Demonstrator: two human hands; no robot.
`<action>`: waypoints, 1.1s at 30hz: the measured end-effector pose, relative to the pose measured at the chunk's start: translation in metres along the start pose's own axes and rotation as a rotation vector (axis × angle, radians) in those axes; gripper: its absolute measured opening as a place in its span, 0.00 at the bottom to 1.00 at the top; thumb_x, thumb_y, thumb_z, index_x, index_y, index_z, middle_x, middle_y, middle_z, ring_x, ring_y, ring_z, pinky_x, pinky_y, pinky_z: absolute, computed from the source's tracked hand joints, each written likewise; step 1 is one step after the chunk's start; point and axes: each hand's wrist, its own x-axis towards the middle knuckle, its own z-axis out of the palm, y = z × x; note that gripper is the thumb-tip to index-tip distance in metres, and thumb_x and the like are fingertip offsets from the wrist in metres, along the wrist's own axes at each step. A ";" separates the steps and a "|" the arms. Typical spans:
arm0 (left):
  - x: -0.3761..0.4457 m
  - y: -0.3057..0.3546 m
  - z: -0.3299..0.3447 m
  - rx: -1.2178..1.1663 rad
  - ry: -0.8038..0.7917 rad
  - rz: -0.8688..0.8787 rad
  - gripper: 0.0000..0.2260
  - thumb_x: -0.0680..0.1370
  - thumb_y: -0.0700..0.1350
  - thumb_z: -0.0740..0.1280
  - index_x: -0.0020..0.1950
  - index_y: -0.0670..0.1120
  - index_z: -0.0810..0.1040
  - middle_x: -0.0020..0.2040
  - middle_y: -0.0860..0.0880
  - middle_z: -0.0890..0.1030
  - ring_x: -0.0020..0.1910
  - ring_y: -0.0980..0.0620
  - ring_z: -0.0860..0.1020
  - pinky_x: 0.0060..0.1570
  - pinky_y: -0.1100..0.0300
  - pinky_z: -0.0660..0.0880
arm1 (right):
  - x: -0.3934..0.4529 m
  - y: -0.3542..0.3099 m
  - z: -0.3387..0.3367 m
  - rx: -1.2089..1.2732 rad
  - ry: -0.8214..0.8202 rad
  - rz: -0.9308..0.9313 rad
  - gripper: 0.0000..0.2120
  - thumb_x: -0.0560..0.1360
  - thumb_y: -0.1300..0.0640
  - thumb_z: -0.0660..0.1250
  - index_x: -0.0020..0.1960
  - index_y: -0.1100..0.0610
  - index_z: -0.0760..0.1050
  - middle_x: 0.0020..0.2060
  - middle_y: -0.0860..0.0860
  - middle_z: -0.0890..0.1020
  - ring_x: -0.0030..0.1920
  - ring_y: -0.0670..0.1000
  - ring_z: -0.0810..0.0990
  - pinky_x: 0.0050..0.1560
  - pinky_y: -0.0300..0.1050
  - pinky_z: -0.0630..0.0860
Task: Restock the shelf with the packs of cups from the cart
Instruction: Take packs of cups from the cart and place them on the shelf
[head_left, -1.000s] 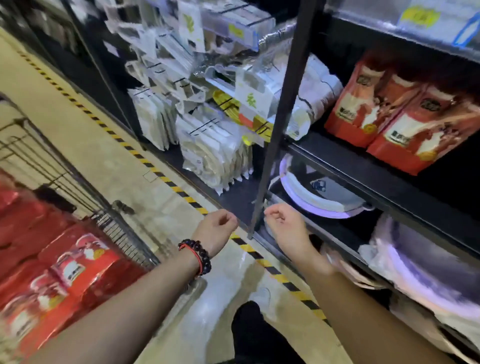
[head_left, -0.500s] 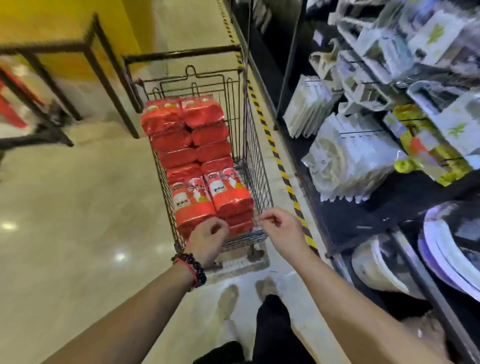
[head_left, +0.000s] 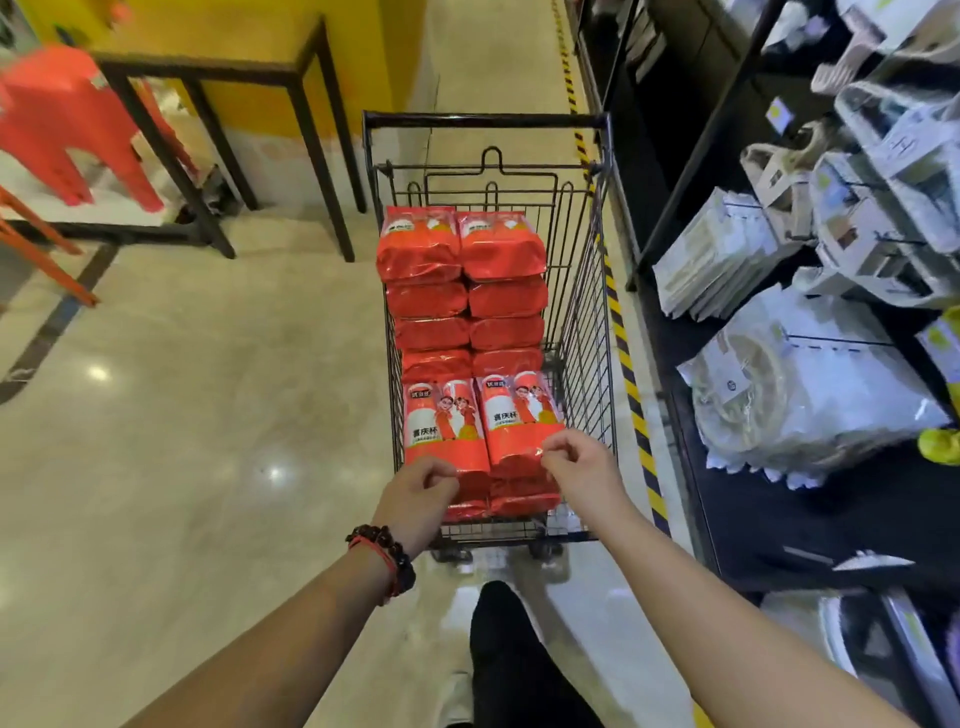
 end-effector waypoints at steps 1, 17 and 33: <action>0.009 0.003 -0.001 -0.005 0.004 -0.015 0.04 0.73 0.44 0.65 0.44 0.48 0.79 0.44 0.40 0.83 0.45 0.42 0.82 0.48 0.50 0.78 | 0.014 0.001 0.001 -0.005 -0.013 0.007 0.11 0.76 0.62 0.66 0.41 0.47 0.79 0.35 0.50 0.79 0.37 0.48 0.77 0.39 0.39 0.74; 0.140 0.015 0.010 -0.012 0.057 -0.254 0.03 0.80 0.42 0.65 0.51 0.49 0.77 0.47 0.48 0.79 0.41 0.50 0.78 0.39 0.57 0.77 | 0.208 0.055 0.027 -0.185 -0.077 0.259 0.10 0.78 0.56 0.67 0.57 0.56 0.80 0.50 0.52 0.82 0.40 0.48 0.78 0.32 0.37 0.66; 0.159 -0.030 0.009 -0.121 -0.013 -0.400 0.06 0.76 0.44 0.66 0.45 0.55 0.80 0.42 0.56 0.80 0.43 0.55 0.78 0.44 0.58 0.73 | 0.210 0.118 0.040 0.158 -0.241 0.669 0.41 0.64 0.47 0.81 0.72 0.57 0.69 0.63 0.58 0.82 0.60 0.59 0.82 0.65 0.61 0.76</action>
